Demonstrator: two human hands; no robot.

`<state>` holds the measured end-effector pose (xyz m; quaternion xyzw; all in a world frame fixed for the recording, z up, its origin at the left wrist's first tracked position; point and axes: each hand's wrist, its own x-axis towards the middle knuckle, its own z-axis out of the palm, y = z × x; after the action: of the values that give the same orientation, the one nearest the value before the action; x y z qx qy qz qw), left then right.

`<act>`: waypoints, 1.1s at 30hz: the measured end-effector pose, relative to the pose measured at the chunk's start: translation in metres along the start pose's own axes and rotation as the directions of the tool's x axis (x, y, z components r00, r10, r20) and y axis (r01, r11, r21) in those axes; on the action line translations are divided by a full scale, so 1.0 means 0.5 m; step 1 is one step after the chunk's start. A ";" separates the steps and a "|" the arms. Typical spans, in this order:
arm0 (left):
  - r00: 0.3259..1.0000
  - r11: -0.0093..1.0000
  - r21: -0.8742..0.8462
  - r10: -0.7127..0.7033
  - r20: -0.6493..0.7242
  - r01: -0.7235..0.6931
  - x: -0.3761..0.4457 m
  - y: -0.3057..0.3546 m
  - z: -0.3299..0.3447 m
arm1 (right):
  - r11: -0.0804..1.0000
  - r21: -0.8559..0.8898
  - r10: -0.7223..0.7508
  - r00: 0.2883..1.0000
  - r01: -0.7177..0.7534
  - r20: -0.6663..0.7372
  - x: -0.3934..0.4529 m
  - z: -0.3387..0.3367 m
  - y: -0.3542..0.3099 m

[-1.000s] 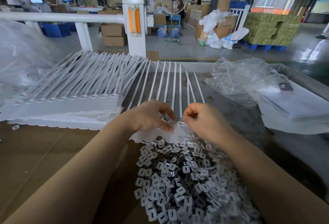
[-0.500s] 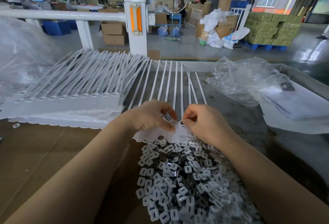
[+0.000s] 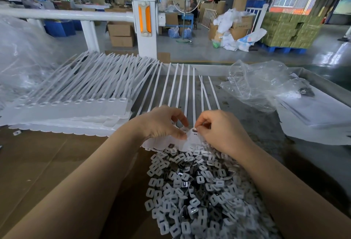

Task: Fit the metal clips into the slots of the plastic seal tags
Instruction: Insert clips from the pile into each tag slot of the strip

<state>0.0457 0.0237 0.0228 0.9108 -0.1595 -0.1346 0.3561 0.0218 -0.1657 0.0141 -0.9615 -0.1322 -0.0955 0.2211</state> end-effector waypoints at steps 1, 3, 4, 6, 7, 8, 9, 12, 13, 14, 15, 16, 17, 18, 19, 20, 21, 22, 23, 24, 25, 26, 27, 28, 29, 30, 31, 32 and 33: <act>1.000 1.000 -0.003 0.002 0.000 -0.002 0.000 -0.001 0.000 | 1.000 0.014 -0.006 1.000 0.006 0.000 -0.001 -0.003 -0.003; 1.000 1.000 -0.020 0.007 0.008 -0.007 -0.002 -0.001 -0.001 | 0.997 0.069 -0.046 0.998 0.042 0.050 -0.006 -0.016 -0.016; 1.000 1.000 -0.025 0.012 0.019 -0.012 -0.002 0.000 -0.002 | 0.989 0.124 -0.091 0.990 0.077 0.108 -0.009 -0.025 -0.026; 0.999 1.000 -0.019 0.020 0.046 -0.019 -0.002 0.002 -0.004 | 0.957 0.240 -0.221 0.942 0.160 0.251 -0.019 -0.041 -0.048; 0.998 1.000 -0.017 0.018 0.054 -0.017 -0.002 0.003 -0.005 | 0.942 0.269 -0.282 0.909 0.201 0.308 -0.024 -0.046 -0.059; 0.998 1.000 -0.018 0.014 0.056 -0.013 -0.002 0.002 -0.005 | 0.931 0.275 -0.328 0.878 0.239 0.349 -0.030 -0.047 -0.066; 0.999 1.000 -0.017 0.010 0.053 -0.009 -0.001 0.001 -0.006 | 0.925 0.265 -0.358 0.854 0.270 0.378 -0.034 -0.046 -0.072; 0.999 1.000 -0.021 0.012 0.036 -0.011 -0.002 -0.002 -0.005 | 0.923 0.196 -0.384 0.814 0.331 0.436 -0.042 -0.035 -0.080; 0.999 1.000 -0.022 0.013 0.030 -0.013 -0.002 -0.002 -0.004 | 0.923 0.175 -0.384 0.806 0.342 0.450 -0.042 -0.032 -0.081; 1.000 1.000 -0.019 0.017 0.024 -0.016 -0.003 -0.001 -0.004 | 0.924 0.166 -0.381 0.800 0.344 0.463 -0.042 -0.031 -0.080; 1.000 1.000 -0.017 0.019 0.018 -0.018 -0.002 -0.001 -0.004 | 0.925 0.167 -0.378 0.794 0.341 0.476 -0.041 -0.030 -0.080; 1.000 1.000 -0.019 0.018 0.016 -0.018 -0.003 -0.001 -0.004 | 0.926 0.170 -0.377 0.788 0.337 0.488 -0.040 -0.031 -0.079; 1.000 1.000 -0.023 0.014 0.018 -0.014 -0.003 -0.001 -0.005 | 0.925 0.173 -0.379 0.780 0.339 0.499 -0.039 -0.032 -0.079; 1.000 1.000 -0.026 0.010 0.025 -0.009 -0.004 -0.001 -0.006 | 0.923 0.173 -0.382 0.772 0.344 0.507 -0.040 -0.032 -0.080; 0.999 1.000 -0.026 0.005 0.034 -0.005 -0.004 -0.001 -0.007 | 0.921 0.172 -0.387 0.766 0.350 0.513 -0.040 -0.033 -0.081; 0.999 1.000 -0.027 0.001 0.042 0.000 -0.005 -0.001 -0.008 | 0.919 0.171 -0.391 0.763 0.355 0.515 -0.041 -0.033 -0.082; 0.999 1.000 -0.029 -0.007 0.046 0.008 -0.006 -0.001 -0.008 | 0.918 0.172 -0.392 0.761 0.356 0.517 -0.041 -0.032 -0.082; 0.999 0.999 -0.027 -0.017 0.044 0.018 -0.006 -0.002 -0.009 | 0.919 0.174 -0.391 0.761 0.354 0.518 -0.041 -0.032 -0.082; 0.999 0.999 -0.021 -0.029 0.038 0.030 -0.006 -0.003 -0.010 | 0.920 0.174 -0.388 0.762 0.351 0.518 -0.041 -0.031 -0.082; 0.999 0.999 -0.012 -0.041 0.034 0.041 -0.007 -0.003 -0.011 | 0.922 0.171 -0.385 0.765 0.348 0.516 -0.041 -0.030 -0.081; 0.998 0.999 -0.002 -0.052 0.036 0.053 -0.007 -0.003 -0.012 | 0.923 0.166 -0.382 0.769 0.348 0.513 -0.041 -0.029 -0.081; 0.997 0.998 0.009 -0.063 0.043 0.063 -0.007 -0.004 -0.013 | 0.923 0.161 -0.380 0.772 0.349 0.508 -0.041 -0.028 -0.081; 0.996 0.997 0.018 -0.074 0.052 0.073 -0.008 -0.003 -0.015 | 0.922 0.160 -0.384 0.774 0.353 0.504 -0.041 -0.027 -0.082; 0.995 0.996 0.026 -0.085 0.058 0.083 -0.008 -0.004 -0.018 | 0.919 0.163 -0.390 0.773 0.359 0.499 -0.041 -0.027 -0.082; 0.993 0.995 0.030 -0.098 0.063 0.096 -0.009 -0.004 -0.020 | 0.915 0.169 -0.400 0.771 0.366 0.496 -0.041 -0.026 -0.084; 0.992 0.993 0.033 -0.111 0.066 0.109 -0.009 -0.005 -0.022 | 0.911 0.175 -0.410 0.767 0.374 0.493 -0.042 -0.025 -0.085; 0.990 0.992 0.037 -0.123 0.068 0.121 -0.009 -0.005 -0.025 | 0.907 0.176 -0.419 0.765 0.383 0.490 -0.042 -0.024 -0.086; 0.989 0.991 0.044 -0.133 0.068 0.130 -0.009 -0.005 -0.026 | 0.903 0.170 -0.426 0.764 0.395 0.486 -0.042 -0.022 -0.086; 0.988 0.989 0.052 -0.139 0.069 0.136 -0.009 -0.006 -0.028 | 0.900 0.161 -0.429 0.765 0.404 0.480 -0.042 -0.019 -0.087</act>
<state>0.0471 0.0358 0.0313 0.9223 -0.1123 -0.1880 0.3184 -0.0120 -0.1370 0.0350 -0.8933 -0.3975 0.1157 0.1749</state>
